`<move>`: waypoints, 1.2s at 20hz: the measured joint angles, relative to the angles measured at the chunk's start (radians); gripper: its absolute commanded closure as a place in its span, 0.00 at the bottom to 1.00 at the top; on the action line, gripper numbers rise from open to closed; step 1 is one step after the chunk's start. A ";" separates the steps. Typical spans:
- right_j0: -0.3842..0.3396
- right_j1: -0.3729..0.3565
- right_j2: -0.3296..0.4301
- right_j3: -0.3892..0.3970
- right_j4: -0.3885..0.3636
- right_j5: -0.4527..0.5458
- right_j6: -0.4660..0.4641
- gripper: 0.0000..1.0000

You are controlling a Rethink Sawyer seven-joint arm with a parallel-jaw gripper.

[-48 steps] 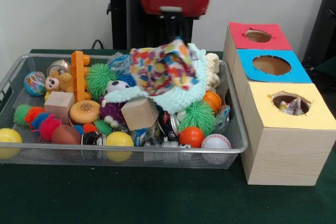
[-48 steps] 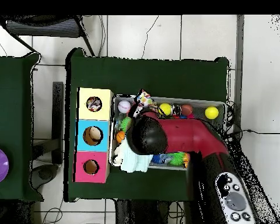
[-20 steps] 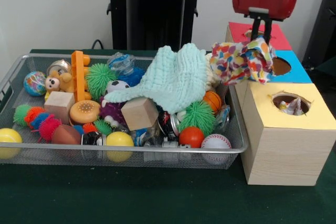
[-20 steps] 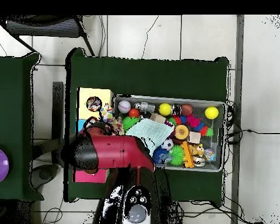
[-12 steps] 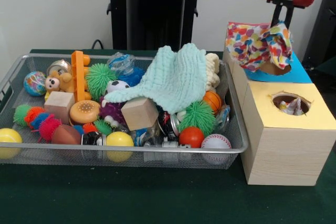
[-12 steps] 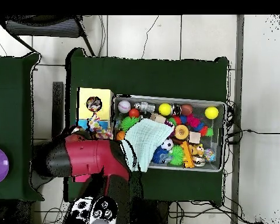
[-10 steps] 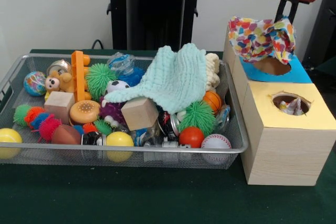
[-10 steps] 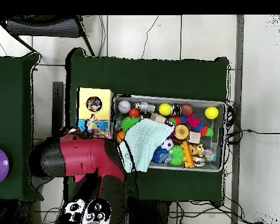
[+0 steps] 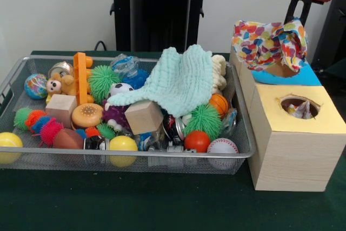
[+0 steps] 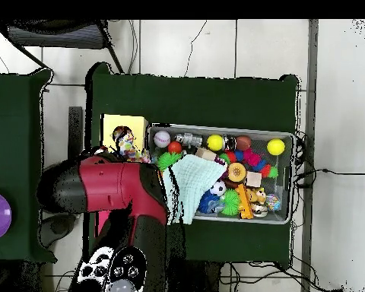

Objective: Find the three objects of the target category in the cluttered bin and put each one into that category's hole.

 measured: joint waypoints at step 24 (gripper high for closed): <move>-0.021 0.143 -0.012 -0.185 0.059 0.000 0.000 1.00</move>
